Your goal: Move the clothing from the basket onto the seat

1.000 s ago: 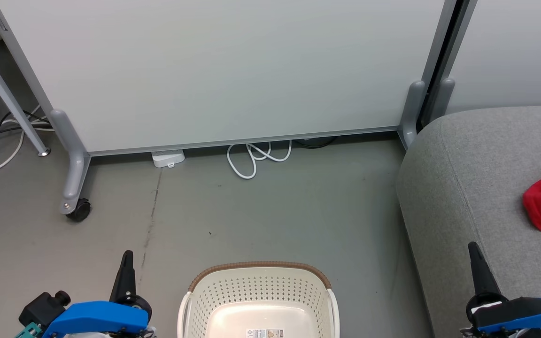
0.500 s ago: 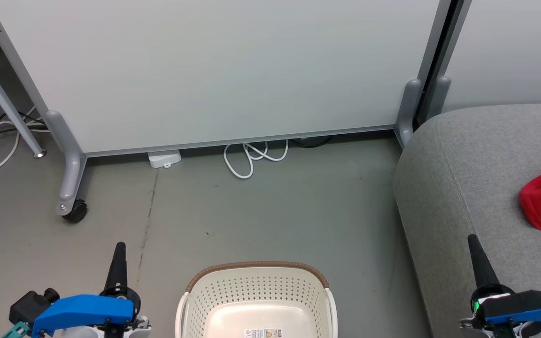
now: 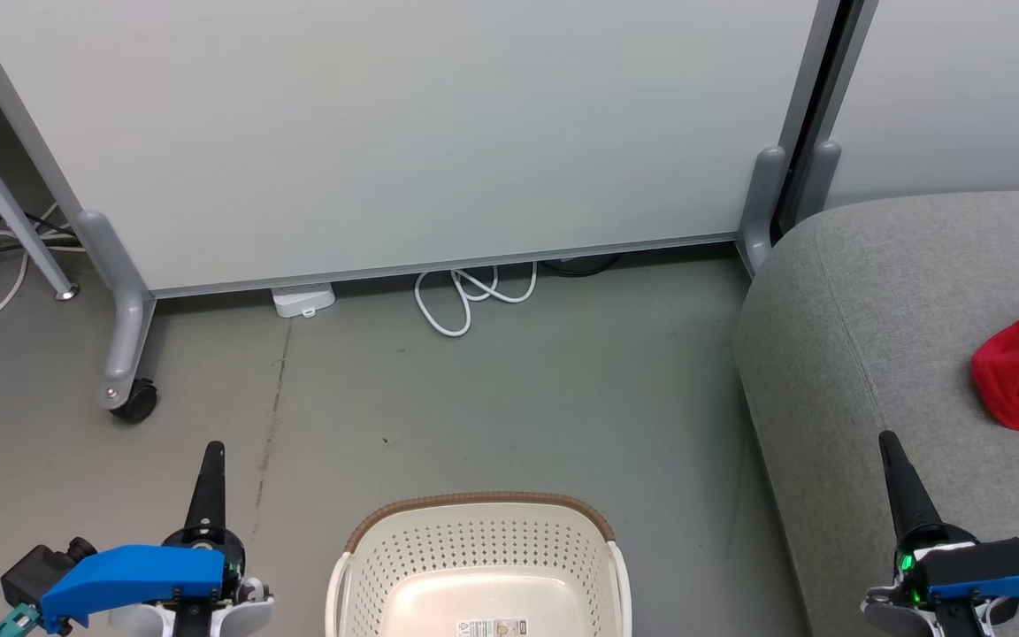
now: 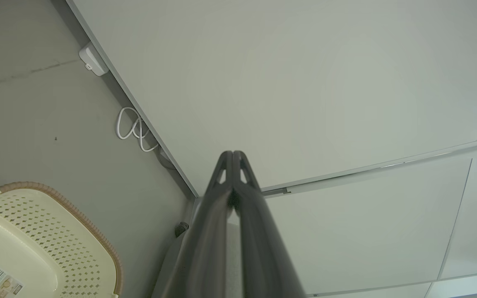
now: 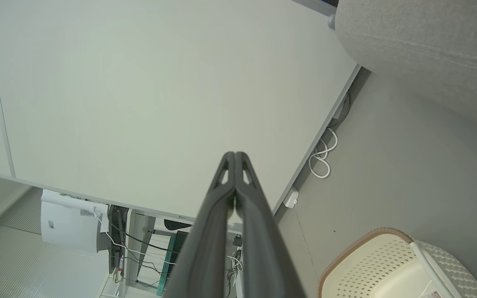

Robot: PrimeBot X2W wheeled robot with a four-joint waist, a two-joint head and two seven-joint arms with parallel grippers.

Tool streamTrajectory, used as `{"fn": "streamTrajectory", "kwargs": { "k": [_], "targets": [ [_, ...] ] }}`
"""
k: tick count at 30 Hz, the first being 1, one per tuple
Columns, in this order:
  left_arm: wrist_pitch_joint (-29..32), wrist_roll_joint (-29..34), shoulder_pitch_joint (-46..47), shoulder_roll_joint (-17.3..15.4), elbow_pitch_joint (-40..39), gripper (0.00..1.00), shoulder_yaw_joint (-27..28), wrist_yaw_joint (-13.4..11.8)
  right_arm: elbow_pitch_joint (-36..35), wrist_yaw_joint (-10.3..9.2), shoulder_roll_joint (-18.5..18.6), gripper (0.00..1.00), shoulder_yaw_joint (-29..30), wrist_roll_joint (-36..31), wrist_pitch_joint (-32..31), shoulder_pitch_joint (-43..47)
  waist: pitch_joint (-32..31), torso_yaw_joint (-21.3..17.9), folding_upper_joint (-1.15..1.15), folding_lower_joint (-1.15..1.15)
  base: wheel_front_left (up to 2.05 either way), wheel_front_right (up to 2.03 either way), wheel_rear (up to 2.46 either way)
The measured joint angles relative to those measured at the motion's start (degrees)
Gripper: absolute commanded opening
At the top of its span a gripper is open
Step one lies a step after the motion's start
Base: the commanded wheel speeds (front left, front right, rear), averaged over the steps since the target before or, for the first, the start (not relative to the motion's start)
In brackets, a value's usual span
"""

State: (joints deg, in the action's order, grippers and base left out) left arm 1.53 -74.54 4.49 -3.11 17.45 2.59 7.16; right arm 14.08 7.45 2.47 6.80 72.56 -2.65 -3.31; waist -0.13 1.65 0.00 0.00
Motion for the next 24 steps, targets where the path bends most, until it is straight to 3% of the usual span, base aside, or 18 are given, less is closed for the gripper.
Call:
{"fn": "streamTrajectory", "kwargs": {
  "k": [24],
  "targets": [
    [2.93, -10.34, 0.66, 0.1, -1.98, 0.0, 2.26, 0.02, 0.0, 0.0, 0.13, 0.0, -0.14, 11.49, -2.32, -1.35, 0.17, -0.89, 0.0, 0.0, 0.0, 0.0, 0.0]
  ]
}}
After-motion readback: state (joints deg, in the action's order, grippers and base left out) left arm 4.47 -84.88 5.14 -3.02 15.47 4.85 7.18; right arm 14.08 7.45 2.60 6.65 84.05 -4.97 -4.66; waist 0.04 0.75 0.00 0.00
